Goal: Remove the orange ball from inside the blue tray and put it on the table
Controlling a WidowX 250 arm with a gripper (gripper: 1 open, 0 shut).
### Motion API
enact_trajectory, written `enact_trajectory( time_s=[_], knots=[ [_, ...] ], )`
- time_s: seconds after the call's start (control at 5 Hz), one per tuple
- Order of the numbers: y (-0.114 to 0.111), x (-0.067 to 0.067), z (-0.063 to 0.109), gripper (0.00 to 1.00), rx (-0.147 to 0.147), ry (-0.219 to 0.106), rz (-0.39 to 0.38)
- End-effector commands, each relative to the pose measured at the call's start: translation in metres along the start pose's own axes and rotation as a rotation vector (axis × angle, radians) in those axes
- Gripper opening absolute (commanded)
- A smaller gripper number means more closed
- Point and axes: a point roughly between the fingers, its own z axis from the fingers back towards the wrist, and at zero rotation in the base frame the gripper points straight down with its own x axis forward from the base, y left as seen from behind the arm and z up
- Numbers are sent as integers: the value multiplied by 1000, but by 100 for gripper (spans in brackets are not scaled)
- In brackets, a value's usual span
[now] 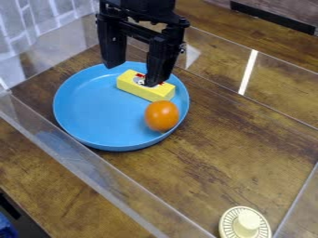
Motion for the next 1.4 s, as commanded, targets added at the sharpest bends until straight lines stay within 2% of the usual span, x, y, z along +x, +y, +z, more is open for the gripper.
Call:
enact_trajectory(
  time_s=[0.0,0.4,0.6,1.0,1.2],
  knots=[
    [-2,3,-8,100,-1,5,-9],
    [-8,16,-39,100,7,-10,-59],
    [-10,23,-46,100,1,-33,-87],
    [-7,35,-61,100,0,-57,-112],
    [-5,40,-63,100,-4,-68,-117]
  ],
)
